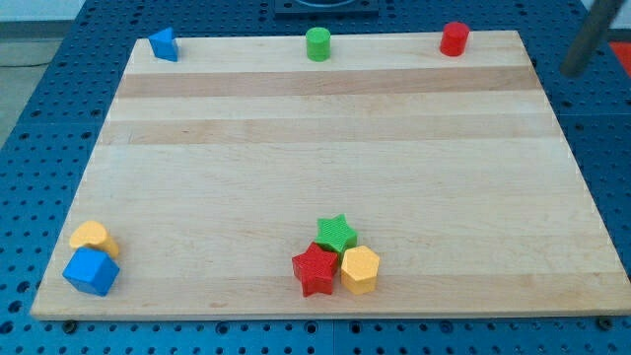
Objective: Push the red circle diagonally below the green circle
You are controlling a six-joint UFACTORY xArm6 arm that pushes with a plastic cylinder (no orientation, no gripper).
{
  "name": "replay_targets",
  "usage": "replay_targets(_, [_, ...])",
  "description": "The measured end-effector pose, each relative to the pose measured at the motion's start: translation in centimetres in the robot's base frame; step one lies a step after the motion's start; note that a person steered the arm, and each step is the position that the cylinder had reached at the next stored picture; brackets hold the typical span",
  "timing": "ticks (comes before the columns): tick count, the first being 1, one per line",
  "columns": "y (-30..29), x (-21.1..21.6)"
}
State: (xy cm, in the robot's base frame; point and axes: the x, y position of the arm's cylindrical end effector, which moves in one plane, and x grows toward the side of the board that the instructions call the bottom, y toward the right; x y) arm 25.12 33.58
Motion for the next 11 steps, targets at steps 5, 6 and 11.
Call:
replay_targets(5, [-15.7, -5.7])
replay_targets(6, [-18.1, -4.5])
replay_targets(11, [-17.5, 6.2])
